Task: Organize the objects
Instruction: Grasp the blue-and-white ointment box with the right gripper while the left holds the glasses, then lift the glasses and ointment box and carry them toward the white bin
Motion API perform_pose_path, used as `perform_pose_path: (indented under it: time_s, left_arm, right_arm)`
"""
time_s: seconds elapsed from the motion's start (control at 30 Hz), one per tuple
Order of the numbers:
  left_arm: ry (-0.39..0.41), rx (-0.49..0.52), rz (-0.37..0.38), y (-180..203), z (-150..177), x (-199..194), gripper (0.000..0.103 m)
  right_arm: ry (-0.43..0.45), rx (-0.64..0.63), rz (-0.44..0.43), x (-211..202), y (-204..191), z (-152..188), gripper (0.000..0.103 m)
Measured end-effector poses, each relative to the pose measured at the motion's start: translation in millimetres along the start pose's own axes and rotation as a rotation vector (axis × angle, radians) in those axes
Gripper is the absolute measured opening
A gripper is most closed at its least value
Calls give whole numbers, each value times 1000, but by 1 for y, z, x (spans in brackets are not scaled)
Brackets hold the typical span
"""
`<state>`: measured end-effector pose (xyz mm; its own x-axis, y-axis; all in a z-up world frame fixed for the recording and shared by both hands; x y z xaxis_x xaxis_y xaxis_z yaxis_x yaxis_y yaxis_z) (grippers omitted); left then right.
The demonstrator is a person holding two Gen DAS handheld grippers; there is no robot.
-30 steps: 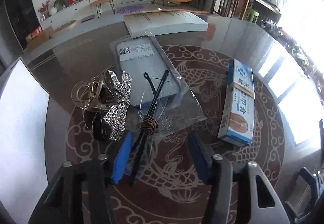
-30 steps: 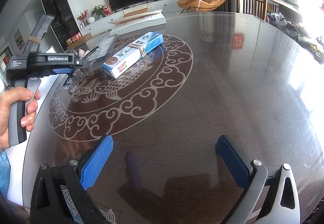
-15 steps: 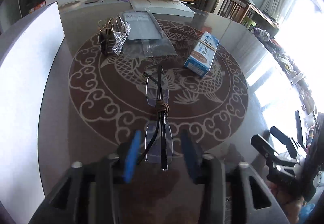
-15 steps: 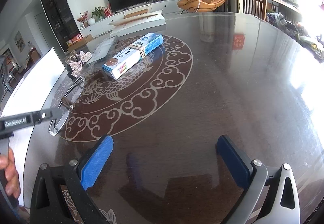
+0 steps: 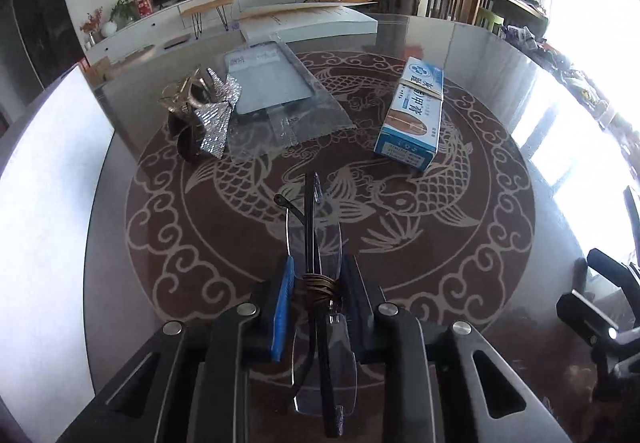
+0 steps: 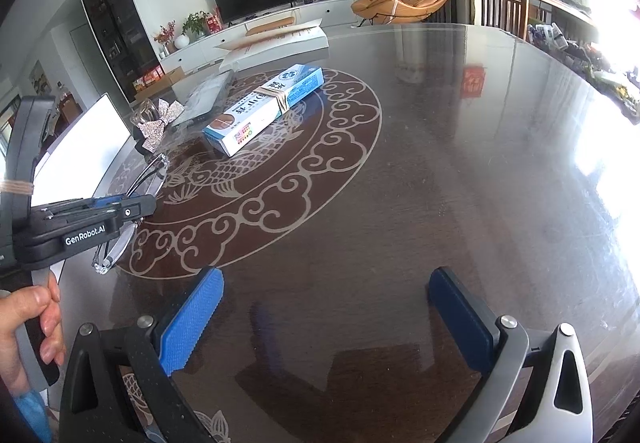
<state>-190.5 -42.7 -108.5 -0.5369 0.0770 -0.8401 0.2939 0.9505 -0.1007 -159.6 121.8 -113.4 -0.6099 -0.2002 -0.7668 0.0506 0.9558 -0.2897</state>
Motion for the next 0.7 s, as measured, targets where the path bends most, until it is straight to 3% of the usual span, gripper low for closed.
perform_pose_path:
  time_s: [0.07,0.17,0.3,0.37,0.47,0.53,0.7]
  left_arm:
    - [4,-25,1,-6,13,-7,23]
    - [12,-68,5,-13,34,-20,24]
    - [8,-86,-3,-18,56,-32,24]
    - [9,-91,-3,-20,63,-36,24]
    - [12,-83,-6,-22,70,-40,23]
    - [20,-100,11,-22,71,-42,24]
    - [51,-157,62,-27,75,-46,23]
  right_arm:
    - [-56,79,10,5,3,-10,103]
    - [-124,180,-79,26,-21,-52,103]
    - [-143,126,-58,75,-77,-120,101]
    - [-145,115,-8,99,-95,-142,92]
    - [-220,62,91,130,-105,-142,72]
    - [-247,62,59,131,-101,-131,49]
    - [-244,-49,-6,88,-82,-89,44]
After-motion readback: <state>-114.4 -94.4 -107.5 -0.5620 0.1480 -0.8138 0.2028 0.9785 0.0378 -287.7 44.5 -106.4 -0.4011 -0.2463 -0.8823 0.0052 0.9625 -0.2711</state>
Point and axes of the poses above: each gripper's, at about its wrist camera, not at the fingertips, and x roughly the way its jaws point, y to its right, z to its underside, the point moved 8 cm from there along x, roughly the way its jaws point, and after that the axes turned 9 degrees about x, right-handed, at the moved point
